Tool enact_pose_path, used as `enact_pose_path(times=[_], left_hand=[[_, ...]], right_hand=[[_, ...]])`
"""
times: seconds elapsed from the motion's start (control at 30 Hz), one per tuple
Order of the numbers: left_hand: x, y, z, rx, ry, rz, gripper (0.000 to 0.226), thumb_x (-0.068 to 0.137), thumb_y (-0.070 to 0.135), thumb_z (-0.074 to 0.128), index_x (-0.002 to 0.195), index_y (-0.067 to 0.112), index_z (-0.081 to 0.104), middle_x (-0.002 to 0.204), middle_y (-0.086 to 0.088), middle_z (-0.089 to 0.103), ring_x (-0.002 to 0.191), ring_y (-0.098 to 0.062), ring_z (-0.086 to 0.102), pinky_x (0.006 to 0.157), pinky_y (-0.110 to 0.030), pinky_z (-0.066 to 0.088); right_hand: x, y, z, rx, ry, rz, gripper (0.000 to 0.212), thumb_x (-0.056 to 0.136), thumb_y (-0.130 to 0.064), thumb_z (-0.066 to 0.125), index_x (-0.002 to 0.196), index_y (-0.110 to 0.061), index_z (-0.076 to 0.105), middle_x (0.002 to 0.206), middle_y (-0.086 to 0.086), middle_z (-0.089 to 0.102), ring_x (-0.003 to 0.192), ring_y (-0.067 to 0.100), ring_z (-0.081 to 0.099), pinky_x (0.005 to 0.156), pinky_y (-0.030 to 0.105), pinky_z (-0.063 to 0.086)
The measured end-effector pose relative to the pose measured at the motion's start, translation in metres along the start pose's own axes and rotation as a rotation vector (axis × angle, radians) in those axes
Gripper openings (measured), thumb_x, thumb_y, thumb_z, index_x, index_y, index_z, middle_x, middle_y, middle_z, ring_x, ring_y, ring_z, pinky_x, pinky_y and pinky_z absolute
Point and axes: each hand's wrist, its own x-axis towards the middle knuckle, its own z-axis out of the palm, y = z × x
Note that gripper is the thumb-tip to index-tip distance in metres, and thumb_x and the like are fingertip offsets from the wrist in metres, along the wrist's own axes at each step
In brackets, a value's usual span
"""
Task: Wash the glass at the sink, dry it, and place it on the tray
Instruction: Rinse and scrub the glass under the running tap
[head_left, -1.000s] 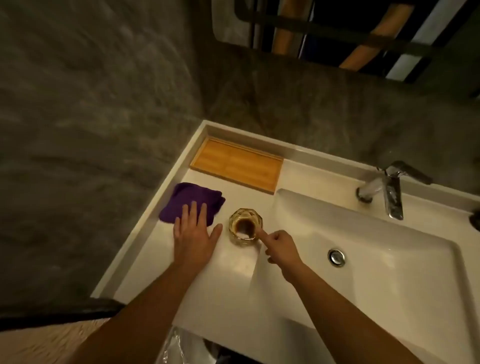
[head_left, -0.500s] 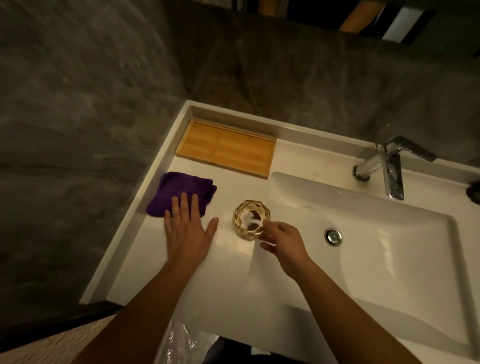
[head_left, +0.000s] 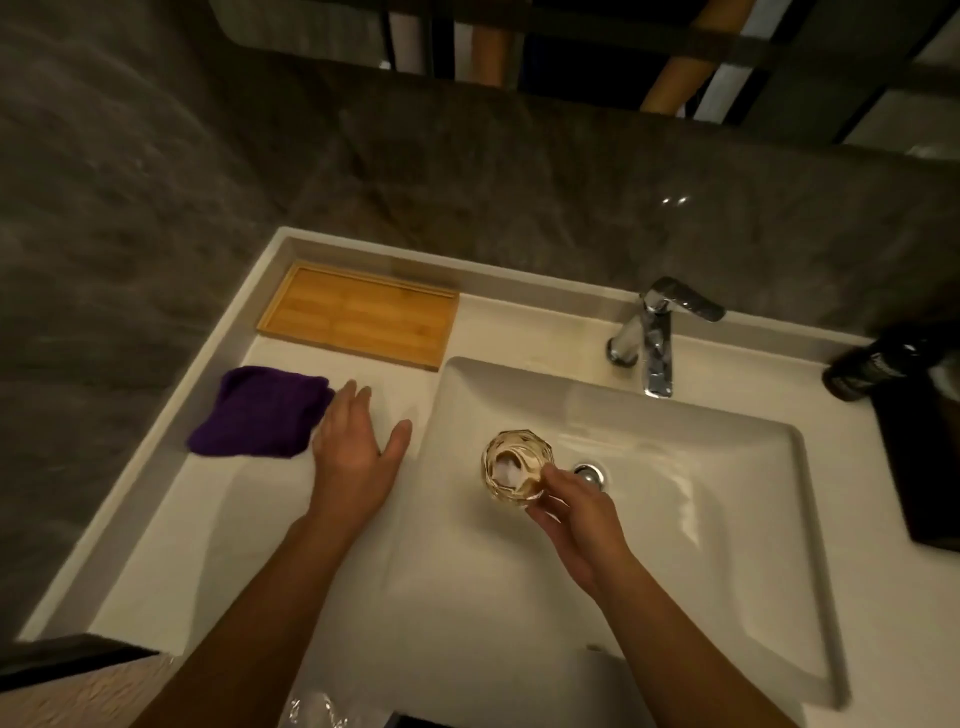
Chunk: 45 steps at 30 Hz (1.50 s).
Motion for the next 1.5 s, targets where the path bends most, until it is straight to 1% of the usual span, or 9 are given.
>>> enact_pose_path(times=[0.17, 0.4, 0.63, 0.87, 0.97, 1.13, 1.23, 1.33, 1.5], left_hand=[[0.019, 0.134, 0.031, -0.2, -0.133, 0.182, 0.066, 0.101, 0.051, 0.053, 0.154, 0.014, 0.04, 0.16, -0.01, 0.043, 0.145, -0.028, 0.042, 0.117, -0.043, 0.037], [0.057, 0.293, 0.075, -0.045, -0.195, 0.474, 0.079, 0.097, 0.057, 0.056, 0.159, 0.017, 0.029, 0.166, -0.007, 0.031, 0.152, -0.026, 0.03, 0.12, -0.042, 0.031], [0.064, 0.318, 0.106, 0.07, -0.196, 0.443, 0.074, 0.103, 0.053, 0.046, 0.158, 0.009, 0.025, 0.165, -0.014, 0.029, 0.15, -0.032, 0.032, 0.118, -0.044, 0.035], [0.084, 0.317, 0.097, -0.014, -0.232, 0.434, 0.047, 0.106, 0.049, 0.04, 0.124, 0.008, 0.054, 0.119, -0.012, 0.058, 0.107, -0.027, 0.058, 0.086, -0.036, 0.045], [0.089, 0.314, 0.098, -0.044, -0.265, 0.422, 0.051, 0.105, 0.053, 0.037, 0.119, 0.008, 0.056, 0.119, -0.013, 0.06, 0.103, -0.024, 0.056, 0.084, -0.033, 0.041], [0.074, 0.277, 0.095, -0.323, -0.19, 0.291, 0.065, 0.102, 0.062, 0.038, 0.142, 0.014, 0.056, 0.142, -0.006, 0.059, 0.126, -0.019, 0.055, 0.107, -0.04, 0.045], [0.04, 0.217, 0.109, -0.519, -0.186, 0.029, 0.042, 0.104, 0.04, 0.053, 0.133, 0.013, 0.066, 0.128, -0.005, 0.068, 0.116, -0.02, 0.063, 0.1, -0.037, 0.05], [0.003, 0.176, 0.131, -0.762, -0.44, -0.267, 0.021, 0.1, 0.025, 0.063, 0.11, 0.012, 0.075, 0.113, -0.021, 0.075, 0.096, -0.029, 0.073, 0.083, -0.039, 0.055], [-0.03, 0.156, 0.155, -0.95, -0.477, -0.367, 0.022, 0.099, 0.023, 0.065, 0.111, 0.011, 0.078, 0.108, -0.014, 0.079, 0.095, -0.028, 0.075, 0.079, -0.035, 0.06]], right_hand=[[0.001, -0.041, -0.066, -0.017, 0.05, -0.07, 0.016, 0.1, -0.012, 0.066, 0.101, 0.001, 0.076, 0.098, 0.016, 0.079, 0.095, 0.028, 0.073, 0.077, 0.034, 0.063], [0.02, -0.089, -0.121, 0.008, 0.102, -0.091, 0.03, 0.098, -0.017, 0.071, 0.117, 0.005, 0.075, 0.106, 0.02, 0.078, 0.096, 0.026, 0.073, 0.079, 0.034, 0.062], [0.038, -0.113, -0.131, 0.007, 0.061, -0.086, 0.036, 0.096, -0.018, 0.074, 0.118, 0.011, 0.071, 0.092, 0.013, 0.074, 0.083, 0.02, 0.07, 0.07, 0.03, 0.062], [0.043, -0.111, -0.123, -0.066, 0.003, -0.058, 0.032, 0.095, -0.018, 0.076, 0.112, 0.009, 0.071, 0.097, 0.017, 0.072, 0.09, 0.025, 0.068, 0.079, 0.035, 0.063], [0.039, -0.105, -0.12, -0.081, -0.012, -0.045, 0.018, 0.096, -0.014, 0.074, 0.103, 0.002, 0.072, 0.095, 0.016, 0.075, 0.082, 0.023, 0.071, 0.08, 0.036, 0.064], [0.03, -0.094, -0.121, -0.099, -0.009, -0.02, 0.019, 0.098, -0.012, 0.071, 0.105, 0.006, 0.072, 0.092, 0.015, 0.075, 0.083, 0.024, 0.073, 0.073, 0.034, 0.063], [0.028, -0.092, -0.122, -0.086, 0.014, -0.036, 0.025, 0.098, -0.011, 0.07, 0.11, 0.011, 0.07, 0.094, 0.018, 0.075, 0.084, 0.024, 0.073, 0.07, 0.032, 0.064], [0.03, -0.091, -0.118, -0.035, 0.026, -0.05, 0.026, 0.099, -0.011, 0.07, 0.11, 0.012, 0.07, 0.1, 0.022, 0.075, 0.09, 0.029, 0.074, 0.069, 0.031, 0.065], [0.027, -0.085, -0.113, -0.098, 0.008, -0.047, 0.027, 0.1, -0.012, 0.067, 0.111, 0.012, 0.071, 0.092, 0.017, 0.076, 0.082, 0.024, 0.075, 0.066, 0.027, 0.063]])
